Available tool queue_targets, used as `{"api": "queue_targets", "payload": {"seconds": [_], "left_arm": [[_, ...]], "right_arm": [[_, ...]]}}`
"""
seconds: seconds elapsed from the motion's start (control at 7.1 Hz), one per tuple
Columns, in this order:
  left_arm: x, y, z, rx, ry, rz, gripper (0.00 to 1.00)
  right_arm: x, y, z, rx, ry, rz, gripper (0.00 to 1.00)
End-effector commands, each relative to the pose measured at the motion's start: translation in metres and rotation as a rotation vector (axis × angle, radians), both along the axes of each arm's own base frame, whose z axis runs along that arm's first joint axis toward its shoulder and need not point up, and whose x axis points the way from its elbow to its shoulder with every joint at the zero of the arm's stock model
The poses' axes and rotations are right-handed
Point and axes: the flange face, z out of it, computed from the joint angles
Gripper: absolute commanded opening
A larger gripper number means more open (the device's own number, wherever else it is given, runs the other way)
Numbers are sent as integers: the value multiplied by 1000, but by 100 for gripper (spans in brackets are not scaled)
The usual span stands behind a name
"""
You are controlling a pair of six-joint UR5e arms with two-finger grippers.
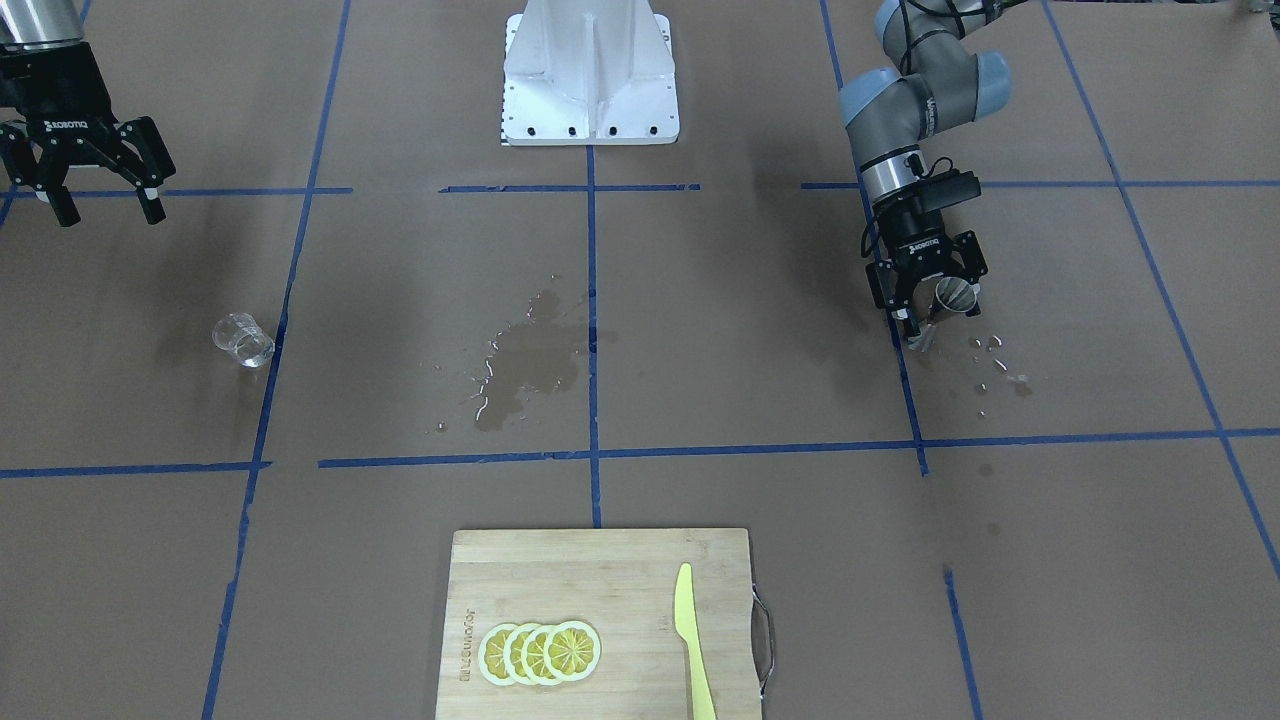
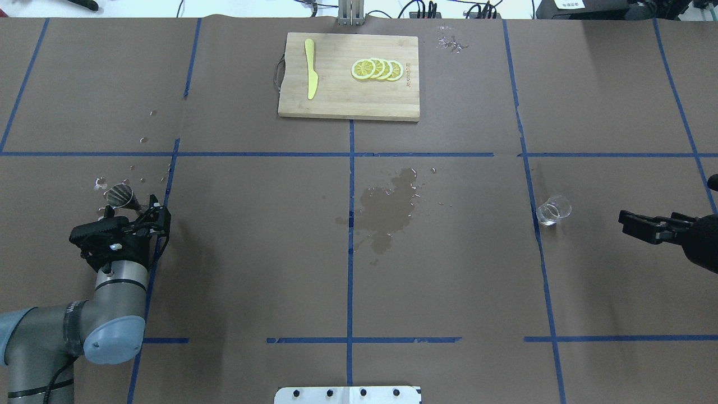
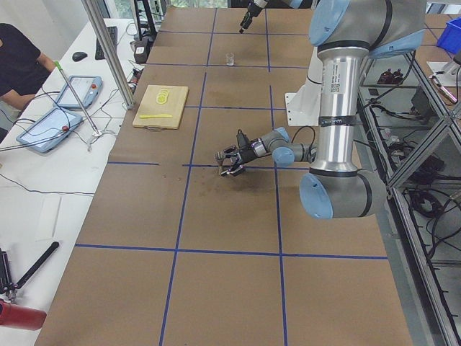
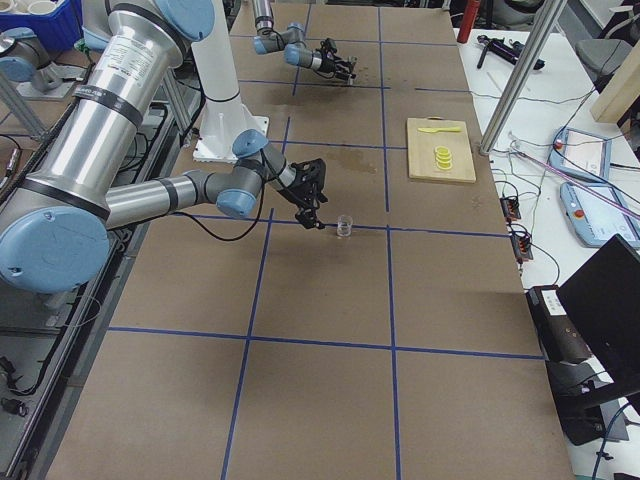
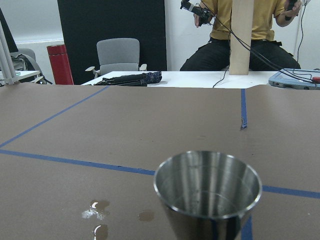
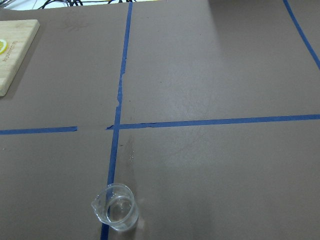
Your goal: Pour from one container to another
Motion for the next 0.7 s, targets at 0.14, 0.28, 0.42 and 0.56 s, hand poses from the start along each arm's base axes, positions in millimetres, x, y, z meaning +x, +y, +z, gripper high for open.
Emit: {"api": "queue_targets", "payload": {"seconds": [0.14, 0.28, 0.42, 0.56], "left_arm": [[8, -7, -14, 19, 5, 12, 79], [6, -6, -10, 17, -3, 14, 76], [5, -5, -9, 15, -5, 14, 75], [5, -5, -7, 14, -8, 14, 71]], "right_arm": [[0, 0, 0, 2, 1, 0, 100], [-1, 1, 0, 1, 1, -2, 100], [-1, 1, 0, 1, 1, -2, 100], [-1, 1, 0, 1, 1, -4, 100]]}}
